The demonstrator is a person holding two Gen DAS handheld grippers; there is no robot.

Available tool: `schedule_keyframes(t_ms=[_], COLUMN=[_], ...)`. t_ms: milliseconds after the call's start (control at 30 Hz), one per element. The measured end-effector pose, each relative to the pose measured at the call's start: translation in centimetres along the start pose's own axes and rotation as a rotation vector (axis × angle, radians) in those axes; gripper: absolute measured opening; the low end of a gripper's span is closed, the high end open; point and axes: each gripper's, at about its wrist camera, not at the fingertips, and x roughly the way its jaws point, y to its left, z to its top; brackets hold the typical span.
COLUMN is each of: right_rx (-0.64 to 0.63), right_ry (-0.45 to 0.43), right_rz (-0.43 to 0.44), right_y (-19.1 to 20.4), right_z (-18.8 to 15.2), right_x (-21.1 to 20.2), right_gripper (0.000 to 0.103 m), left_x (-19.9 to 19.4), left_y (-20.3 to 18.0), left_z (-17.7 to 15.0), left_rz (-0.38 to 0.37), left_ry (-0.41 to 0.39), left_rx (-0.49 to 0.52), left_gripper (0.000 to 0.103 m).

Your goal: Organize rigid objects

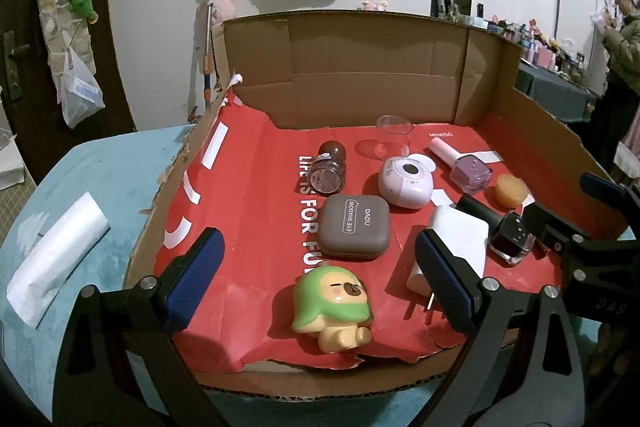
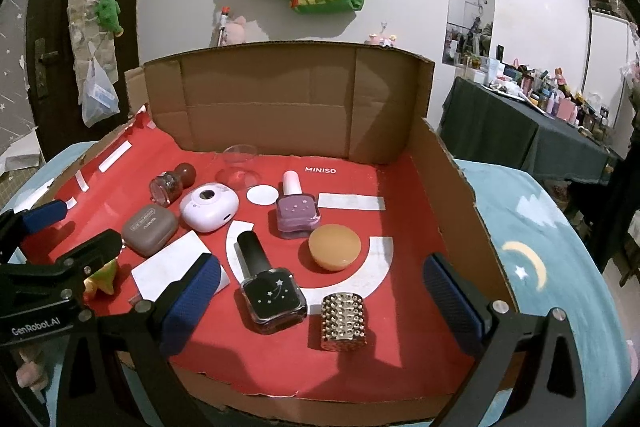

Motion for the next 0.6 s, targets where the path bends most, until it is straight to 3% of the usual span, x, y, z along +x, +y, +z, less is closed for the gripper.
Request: schedule_keyframes(t_ms=[600], right_rx=[-0.004], right_ry=[0.002], right_rz=[-0.005], right_y=[0.1], right_z=[-0.03], right_x=[0.12], right_gripper=[0.103], left_x=[0.16], left_y=[-0.02], left_z=[0.0], left_rz=[0.006], left_ry=[0.004], left_rx=[0.003], left_gripper=[0.097])
